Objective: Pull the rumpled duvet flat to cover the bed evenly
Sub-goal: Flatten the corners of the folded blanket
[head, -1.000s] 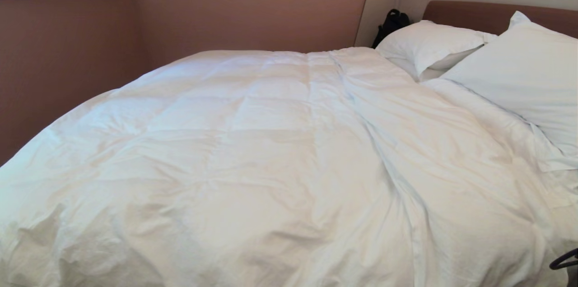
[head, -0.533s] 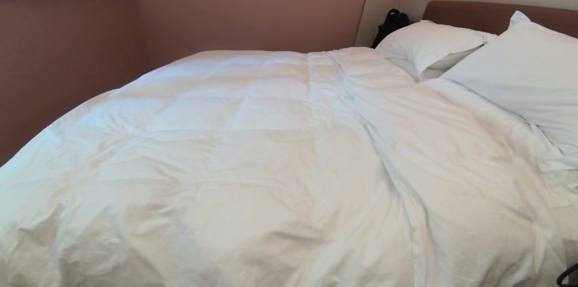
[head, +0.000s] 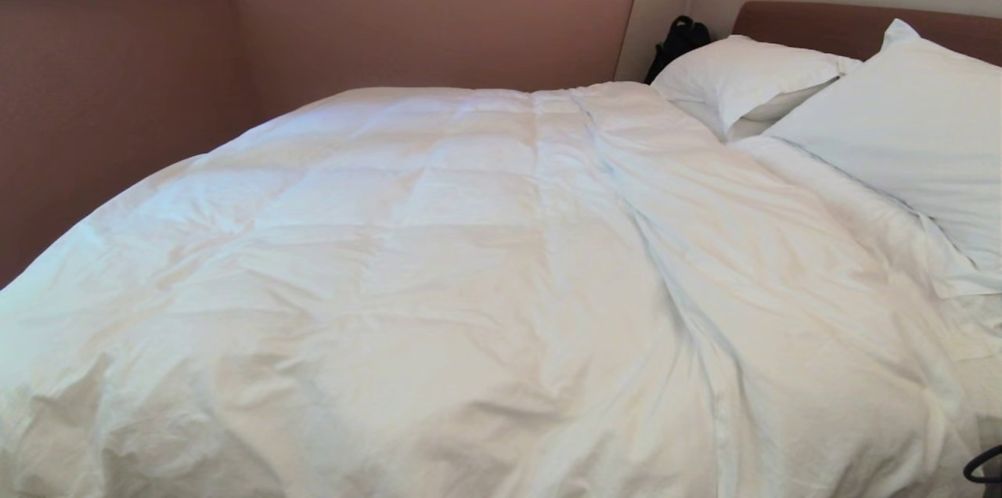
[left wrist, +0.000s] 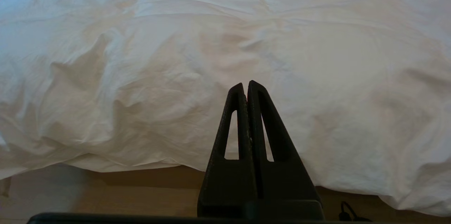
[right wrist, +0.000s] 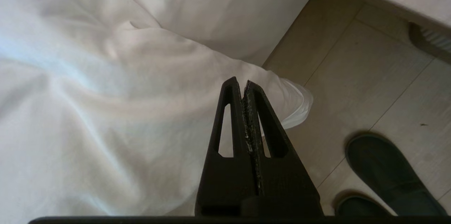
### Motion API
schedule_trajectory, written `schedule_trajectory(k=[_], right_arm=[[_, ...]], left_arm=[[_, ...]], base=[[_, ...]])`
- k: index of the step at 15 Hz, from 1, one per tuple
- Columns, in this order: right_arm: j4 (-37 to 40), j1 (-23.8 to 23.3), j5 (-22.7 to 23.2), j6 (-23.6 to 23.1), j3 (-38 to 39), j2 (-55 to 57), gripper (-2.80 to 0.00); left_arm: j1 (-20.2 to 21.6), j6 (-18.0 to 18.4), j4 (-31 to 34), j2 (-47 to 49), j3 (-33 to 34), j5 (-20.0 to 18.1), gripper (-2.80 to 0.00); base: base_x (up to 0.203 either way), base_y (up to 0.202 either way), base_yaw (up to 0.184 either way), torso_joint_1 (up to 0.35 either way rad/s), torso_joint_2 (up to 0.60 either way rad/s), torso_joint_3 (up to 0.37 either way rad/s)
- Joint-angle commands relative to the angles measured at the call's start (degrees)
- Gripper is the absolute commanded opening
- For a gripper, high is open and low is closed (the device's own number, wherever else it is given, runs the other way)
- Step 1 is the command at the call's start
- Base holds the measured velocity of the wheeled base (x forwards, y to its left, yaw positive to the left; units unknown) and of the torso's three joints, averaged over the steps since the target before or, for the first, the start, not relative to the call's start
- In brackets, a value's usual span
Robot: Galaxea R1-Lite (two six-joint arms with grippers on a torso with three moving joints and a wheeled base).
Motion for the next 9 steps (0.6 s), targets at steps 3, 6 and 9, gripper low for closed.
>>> schedule_trajectory(k=[3,6,9], right_arm=[[-1.3,0.4,3.6,-1.1,-0.3,3.9,0.00],[-1.3,0.4,6.3,-3.2,0.0,4.5,0.00],[-1.3,0.3,11.1,-8.3,1.1,5.1,0.00]], left_arm=[[0.0,-0.1,0.0,0.0,0.0,0.0,-2.80],[0.0,-0.1,0.0,0.0,0.0,0.0,-2.80],[0.0,-0.1,-0.1,0.0,0.0,0.0,-2.80]], base=[[0.000,0.000,0.000,0.000,0.00,0.000],[0.000,0.000,0.000,0.000,0.00,0.000],[0.000,0.000,0.000,0.000,0.00,0.000]])
